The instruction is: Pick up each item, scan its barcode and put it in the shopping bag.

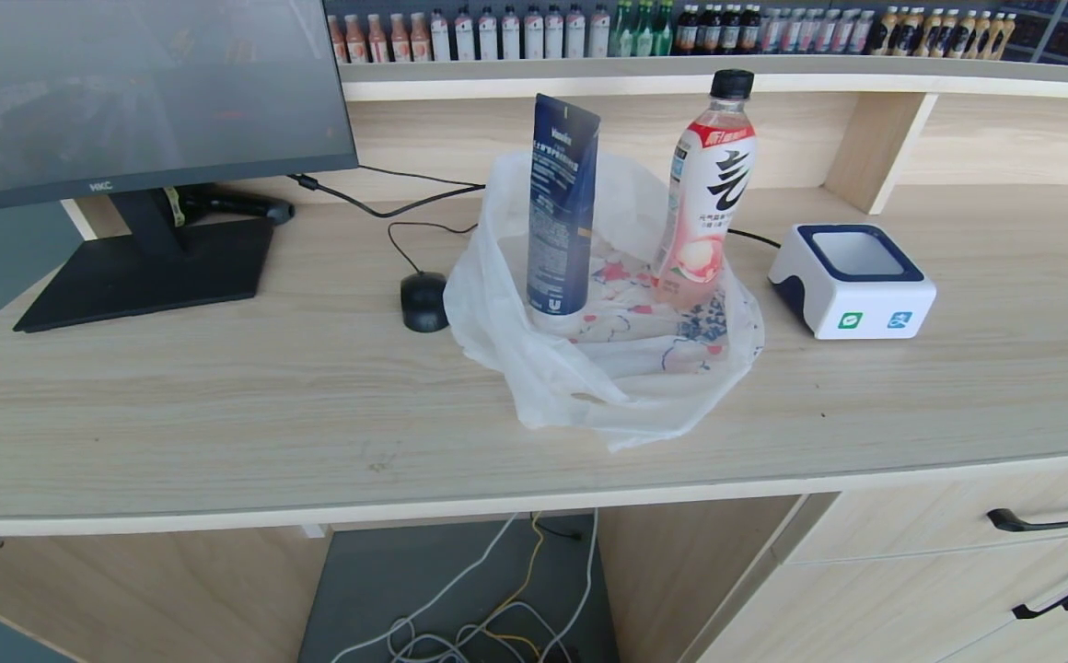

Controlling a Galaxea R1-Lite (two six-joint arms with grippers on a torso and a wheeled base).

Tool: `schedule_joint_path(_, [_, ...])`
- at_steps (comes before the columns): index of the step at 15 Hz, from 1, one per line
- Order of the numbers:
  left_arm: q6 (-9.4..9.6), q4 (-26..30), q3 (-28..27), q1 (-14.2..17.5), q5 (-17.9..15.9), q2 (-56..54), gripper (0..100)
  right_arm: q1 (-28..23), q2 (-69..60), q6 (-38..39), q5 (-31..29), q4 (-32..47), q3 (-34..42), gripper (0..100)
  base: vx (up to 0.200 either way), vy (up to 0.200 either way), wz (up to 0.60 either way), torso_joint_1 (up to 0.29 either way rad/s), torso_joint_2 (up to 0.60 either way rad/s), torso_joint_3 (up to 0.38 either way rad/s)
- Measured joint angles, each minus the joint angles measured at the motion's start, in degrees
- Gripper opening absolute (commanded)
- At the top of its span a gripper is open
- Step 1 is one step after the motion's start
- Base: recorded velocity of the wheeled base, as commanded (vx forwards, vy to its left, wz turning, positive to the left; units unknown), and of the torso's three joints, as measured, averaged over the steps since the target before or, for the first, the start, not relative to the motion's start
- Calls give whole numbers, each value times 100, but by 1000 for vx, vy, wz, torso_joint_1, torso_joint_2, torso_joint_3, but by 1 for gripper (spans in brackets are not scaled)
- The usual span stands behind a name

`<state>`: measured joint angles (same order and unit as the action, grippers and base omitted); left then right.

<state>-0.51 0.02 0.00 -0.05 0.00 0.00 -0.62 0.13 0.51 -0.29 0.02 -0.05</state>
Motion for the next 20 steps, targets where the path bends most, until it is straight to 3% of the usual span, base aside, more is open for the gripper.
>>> schedule_joint_path(4, [0, 2, 0, 0, 0, 0, 100, 0, -2, 0, 2, -2, 0, 100, 0, 0, 0, 0, 0, 0])
schedule_joint_path(7, [0, 0, 0, -6, 0, 0, 100, 0, -2, 2, 2, -2, 0, 100, -200, 0, 0, 12, 7, -1])
schedule_joint_path(16, [-27, -2, 0, 5, 0, 0, 100, 0, -2, 2, 2, -2, -5, 100, 0, 0, 0, 0, 0, 0])
schedule_joint_path(20, [-44, -2, 0, 0, 10, 0, 100, -6, -2, 2, 5, -2, -5, 100, 0, -200, 0, 1, 0, 2])
